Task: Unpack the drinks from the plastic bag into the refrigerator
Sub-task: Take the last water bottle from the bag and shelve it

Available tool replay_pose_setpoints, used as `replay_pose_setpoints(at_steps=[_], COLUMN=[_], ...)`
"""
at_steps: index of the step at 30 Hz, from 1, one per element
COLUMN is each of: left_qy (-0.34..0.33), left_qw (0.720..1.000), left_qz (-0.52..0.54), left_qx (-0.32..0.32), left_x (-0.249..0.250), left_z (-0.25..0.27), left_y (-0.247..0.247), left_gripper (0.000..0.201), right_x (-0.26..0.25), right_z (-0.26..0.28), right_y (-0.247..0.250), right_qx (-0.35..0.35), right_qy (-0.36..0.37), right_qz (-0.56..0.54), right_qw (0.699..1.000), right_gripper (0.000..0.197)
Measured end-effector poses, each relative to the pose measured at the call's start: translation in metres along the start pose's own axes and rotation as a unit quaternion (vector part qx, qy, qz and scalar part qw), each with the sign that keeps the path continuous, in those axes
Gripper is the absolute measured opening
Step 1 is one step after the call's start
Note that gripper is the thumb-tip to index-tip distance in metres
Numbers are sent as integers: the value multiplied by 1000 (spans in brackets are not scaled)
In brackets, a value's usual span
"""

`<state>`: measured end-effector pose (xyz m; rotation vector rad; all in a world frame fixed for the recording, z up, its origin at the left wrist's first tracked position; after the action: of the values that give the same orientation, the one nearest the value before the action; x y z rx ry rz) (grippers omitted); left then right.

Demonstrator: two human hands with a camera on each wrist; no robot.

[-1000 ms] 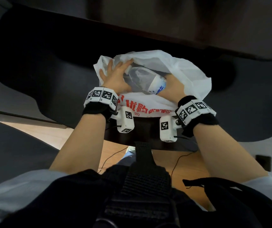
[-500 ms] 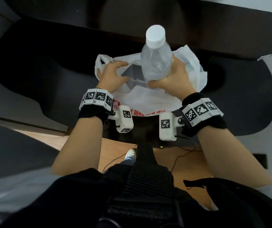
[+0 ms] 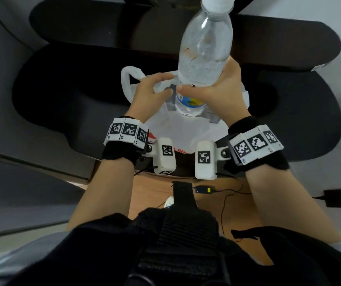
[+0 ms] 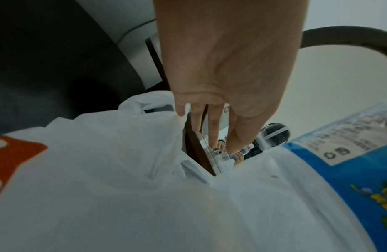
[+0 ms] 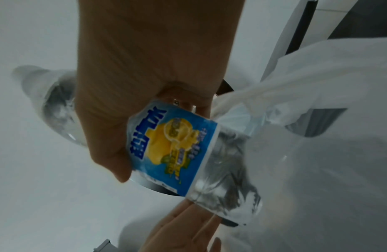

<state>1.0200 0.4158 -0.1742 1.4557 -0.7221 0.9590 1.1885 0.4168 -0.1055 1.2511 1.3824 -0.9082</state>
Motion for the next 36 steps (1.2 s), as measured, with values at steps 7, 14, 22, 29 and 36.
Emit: replay_pose_setpoints(at_steps=[7, 14, 22, 29, 36], left_qy=[-30, -44, -29, -16, 7], left_qw=[999, 992, 996, 989, 948], left_qz=[33, 91, 79, 120, 145], left_qx=[7, 79, -42, 85, 284], left_x=[10, 27, 39, 22, -32], left_z=[49, 150, 277, 369, 472], left_y=[9, 18, 22, 68, 124], left_gripper=[26, 31, 60, 55, 56], right_x=[-19, -37, -59, -72, -81], right_z=[43, 104, 197, 267, 346], right_y=[-7, -15, -57, -133, -230], right_qx=[12, -31, -164, -285, -418], right_qy=[31, 62, 88, 82, 39], right_qz=[55, 41, 10, -28, -20], right_qw=[998, 997, 982, 955, 907], right_gripper=[76, 83, 63, 65, 70])
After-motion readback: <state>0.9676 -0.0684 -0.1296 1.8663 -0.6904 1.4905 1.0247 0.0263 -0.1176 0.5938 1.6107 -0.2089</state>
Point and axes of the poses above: each hand's wrist, its own z-axis away from the middle knuckle, its own y-axis out of the back of the hand, x = y × z, the point moved 5 cm from there along -z, towards the middle knuckle, and after that the axes turned 5 degrees about -z, right-handed, at the moved point
